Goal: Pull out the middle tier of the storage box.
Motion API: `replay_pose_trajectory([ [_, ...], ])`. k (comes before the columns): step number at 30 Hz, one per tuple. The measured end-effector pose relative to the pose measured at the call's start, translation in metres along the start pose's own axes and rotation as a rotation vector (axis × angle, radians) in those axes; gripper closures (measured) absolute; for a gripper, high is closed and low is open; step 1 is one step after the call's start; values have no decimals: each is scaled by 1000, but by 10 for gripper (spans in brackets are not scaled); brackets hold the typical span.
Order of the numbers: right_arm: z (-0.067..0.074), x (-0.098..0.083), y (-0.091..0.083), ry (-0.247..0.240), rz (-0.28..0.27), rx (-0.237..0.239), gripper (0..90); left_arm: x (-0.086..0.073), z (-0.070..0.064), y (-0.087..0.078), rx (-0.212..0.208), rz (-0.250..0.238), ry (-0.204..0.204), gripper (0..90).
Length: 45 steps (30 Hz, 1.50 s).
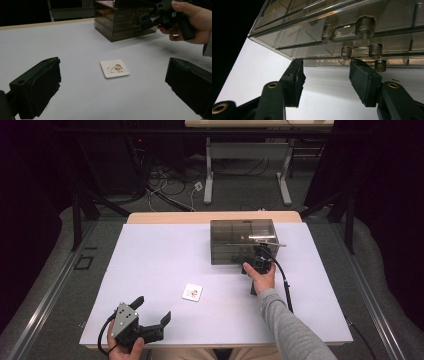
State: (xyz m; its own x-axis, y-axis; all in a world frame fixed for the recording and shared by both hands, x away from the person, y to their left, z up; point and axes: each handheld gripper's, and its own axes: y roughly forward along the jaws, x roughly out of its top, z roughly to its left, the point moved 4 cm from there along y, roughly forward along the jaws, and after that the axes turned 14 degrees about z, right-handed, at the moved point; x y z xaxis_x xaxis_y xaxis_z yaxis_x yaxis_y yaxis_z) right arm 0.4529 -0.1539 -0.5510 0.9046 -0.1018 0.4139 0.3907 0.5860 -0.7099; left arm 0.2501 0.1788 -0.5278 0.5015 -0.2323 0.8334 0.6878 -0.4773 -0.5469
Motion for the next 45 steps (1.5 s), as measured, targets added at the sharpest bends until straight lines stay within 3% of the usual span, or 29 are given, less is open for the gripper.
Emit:
replay_pose_trajectory([
  [9, -4, 1, 3, 18, 13, -24, 492, 0, 0, 0, 0, 0, -1, 7],
  [14, -4, 1, 6, 28, 9, -18, 501, 0, 0, 0, 0, 0, -1, 6],
  [15, -4, 2, 7, 37, 11, 1, 505, 0, 0, 0, -3, -1, -7, 6],
  [25, -6, 3, 13, 46, -7, -4, 530, -1, 1, 0, -1, -1, -6, 7],
  [45, -8, 4, 13, 77, 18, 8, 577, -1, 1, 0, 0, 0, -6, 7],
])
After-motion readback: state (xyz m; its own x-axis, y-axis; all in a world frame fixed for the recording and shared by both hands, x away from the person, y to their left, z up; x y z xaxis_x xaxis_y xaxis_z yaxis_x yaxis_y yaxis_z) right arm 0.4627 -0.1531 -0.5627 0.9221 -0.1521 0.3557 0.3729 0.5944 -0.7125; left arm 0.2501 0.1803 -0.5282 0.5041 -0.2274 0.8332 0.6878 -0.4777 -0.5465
